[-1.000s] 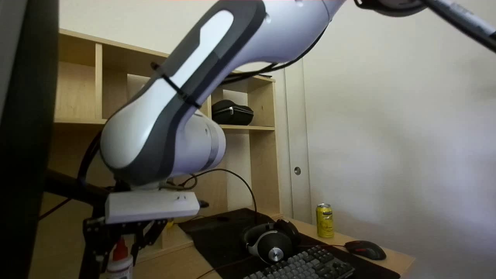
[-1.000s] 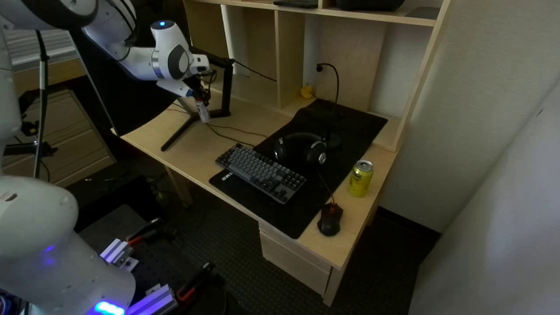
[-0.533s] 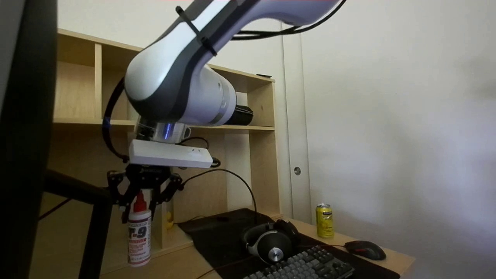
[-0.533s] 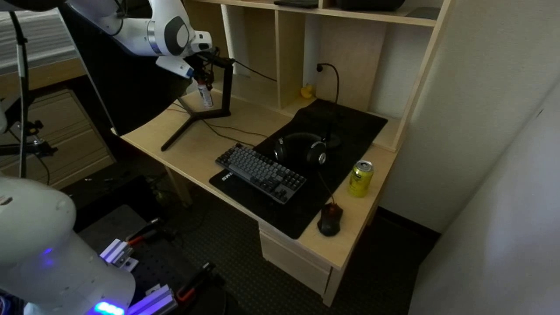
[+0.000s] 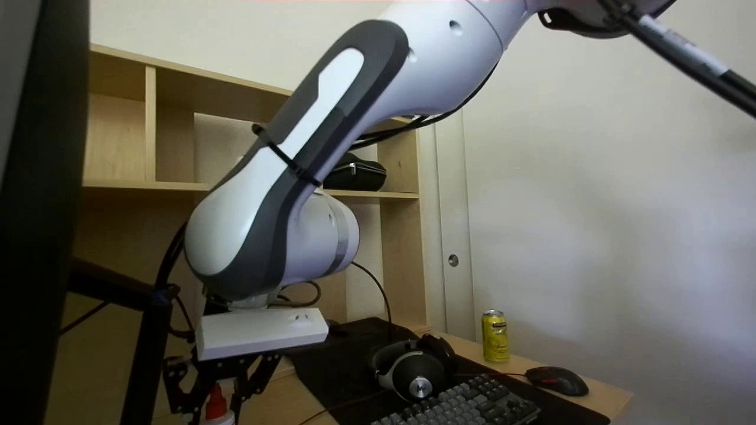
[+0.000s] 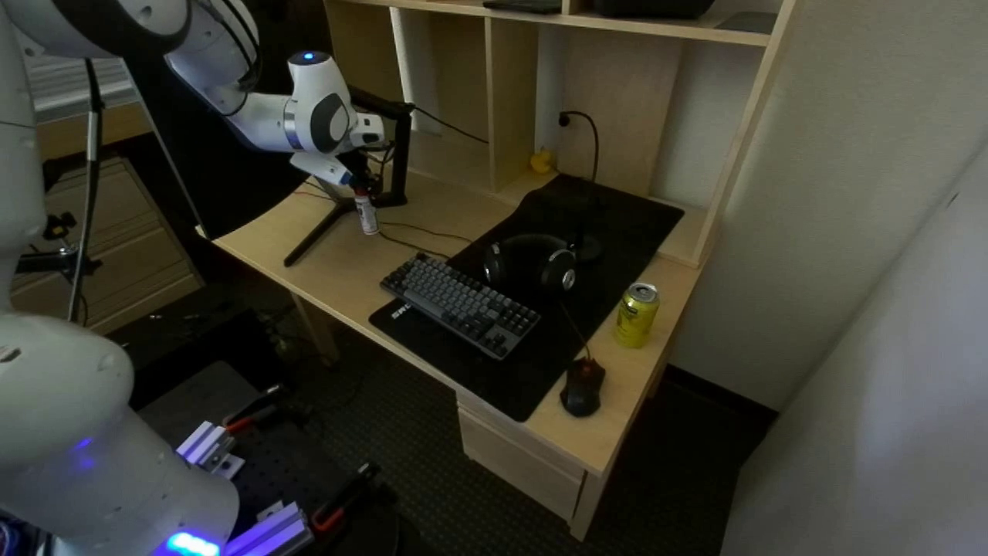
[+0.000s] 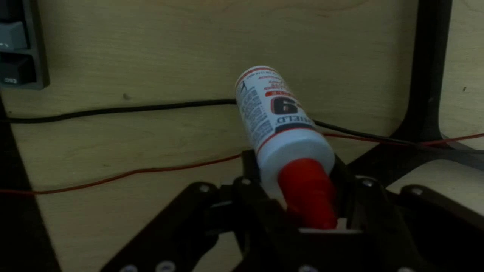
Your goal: Move the glue forward then move the can from right to left.
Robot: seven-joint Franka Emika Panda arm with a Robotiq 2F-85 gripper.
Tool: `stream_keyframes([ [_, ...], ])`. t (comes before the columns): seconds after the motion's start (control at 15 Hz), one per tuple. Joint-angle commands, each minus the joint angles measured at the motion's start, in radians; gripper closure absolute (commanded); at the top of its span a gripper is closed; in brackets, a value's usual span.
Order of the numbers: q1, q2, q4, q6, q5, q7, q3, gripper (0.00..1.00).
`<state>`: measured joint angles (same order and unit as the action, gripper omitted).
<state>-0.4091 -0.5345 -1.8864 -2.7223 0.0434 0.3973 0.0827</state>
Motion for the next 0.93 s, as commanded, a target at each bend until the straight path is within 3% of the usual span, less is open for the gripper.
stream_keyframes([
  [0.0, 0.055, -0.017, -0.031, -0.103, -0.077, -0.091, 0.079, 0.80],
  [0.13, 0.084, -0.030, -0.034, -0.119, -0.123, -0.140, 0.124, 0.80],
  [0.33, 0.092, -0.034, -0.043, -0.110, -0.145, -0.175, 0.136, 0.80],
  [0.87, 0.030, -0.050, -0.030, -0.071, -0.016, -0.157, 0.013, 0.80],
])
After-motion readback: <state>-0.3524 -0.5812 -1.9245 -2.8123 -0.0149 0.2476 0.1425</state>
